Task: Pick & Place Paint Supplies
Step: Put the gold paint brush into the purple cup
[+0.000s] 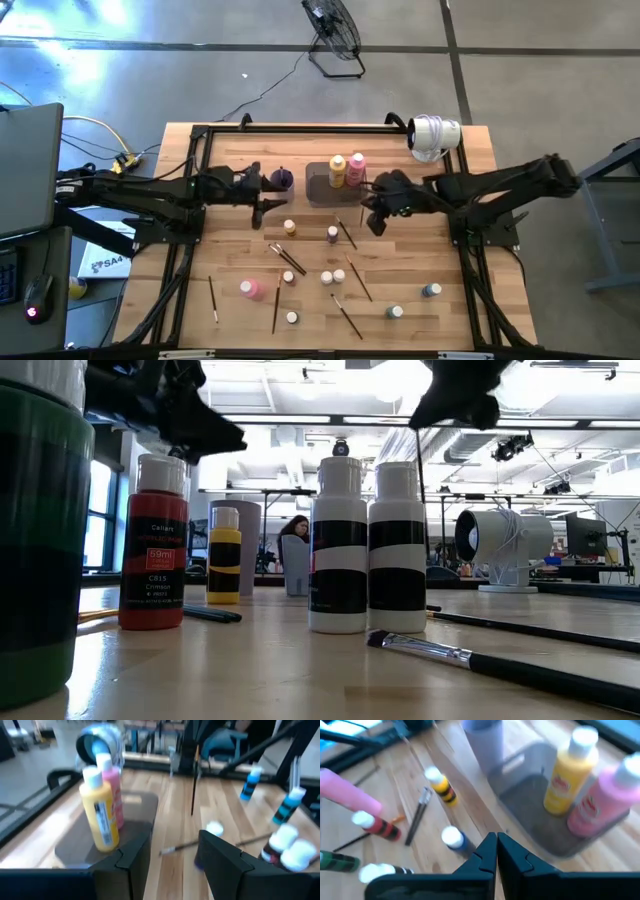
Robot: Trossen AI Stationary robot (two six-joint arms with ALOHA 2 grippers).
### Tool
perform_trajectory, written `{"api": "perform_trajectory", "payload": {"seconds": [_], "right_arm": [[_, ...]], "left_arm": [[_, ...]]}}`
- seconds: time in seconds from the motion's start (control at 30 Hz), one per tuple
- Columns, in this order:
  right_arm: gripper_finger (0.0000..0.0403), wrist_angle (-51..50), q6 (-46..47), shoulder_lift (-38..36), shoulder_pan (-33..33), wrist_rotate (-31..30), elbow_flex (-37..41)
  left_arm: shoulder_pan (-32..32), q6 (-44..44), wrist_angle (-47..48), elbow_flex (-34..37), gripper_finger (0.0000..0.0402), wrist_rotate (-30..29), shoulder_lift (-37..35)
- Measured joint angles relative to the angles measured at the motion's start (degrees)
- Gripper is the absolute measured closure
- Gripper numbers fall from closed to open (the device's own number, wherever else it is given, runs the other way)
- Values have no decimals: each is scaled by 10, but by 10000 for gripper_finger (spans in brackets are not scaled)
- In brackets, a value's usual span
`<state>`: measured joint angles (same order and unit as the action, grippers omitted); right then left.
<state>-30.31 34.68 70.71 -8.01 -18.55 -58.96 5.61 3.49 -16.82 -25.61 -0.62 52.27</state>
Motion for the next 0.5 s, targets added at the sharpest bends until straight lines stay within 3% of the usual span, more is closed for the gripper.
{"api": "perform_trajectory", "payload": {"seconds": [0.27, 0.5], "right_arm": [[400, 73, -87, -21, 21, 2, 0], [400, 119, -138, -21, 37, 7, 0]], "left_arm": [[0, 0, -119, 0, 238, 48, 19], [0, 11, -130, -10, 205, 57, 63]]}}
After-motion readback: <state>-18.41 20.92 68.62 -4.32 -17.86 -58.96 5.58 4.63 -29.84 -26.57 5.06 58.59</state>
